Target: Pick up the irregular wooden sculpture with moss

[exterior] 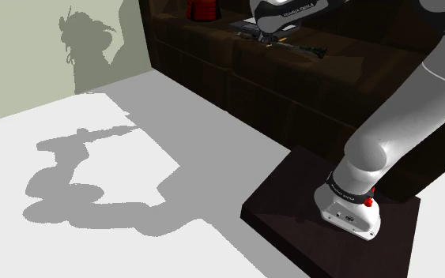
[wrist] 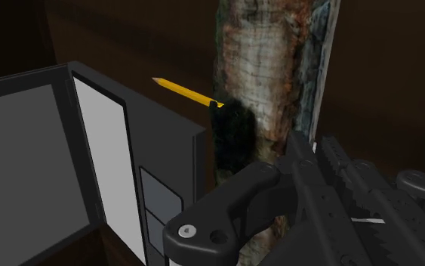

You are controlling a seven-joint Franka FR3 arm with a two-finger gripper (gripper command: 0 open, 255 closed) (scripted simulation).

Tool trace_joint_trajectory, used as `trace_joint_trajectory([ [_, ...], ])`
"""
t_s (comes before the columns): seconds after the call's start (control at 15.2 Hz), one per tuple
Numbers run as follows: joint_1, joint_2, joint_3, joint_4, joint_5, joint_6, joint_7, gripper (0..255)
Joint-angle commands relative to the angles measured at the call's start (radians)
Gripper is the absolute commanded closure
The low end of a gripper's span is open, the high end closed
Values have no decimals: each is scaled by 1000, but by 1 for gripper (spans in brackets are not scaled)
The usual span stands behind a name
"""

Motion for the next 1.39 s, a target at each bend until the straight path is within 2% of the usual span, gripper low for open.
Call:
trace_joint_trajectory([
  [0.0, 0, 0, 0, 0, 0, 0, 0, 255],
  [0.33, 1, 1, 1, 0, -1, 0, 2, 255],
  [1.32, 10, -10, 8, 172, 54, -148, -118, 255],
])
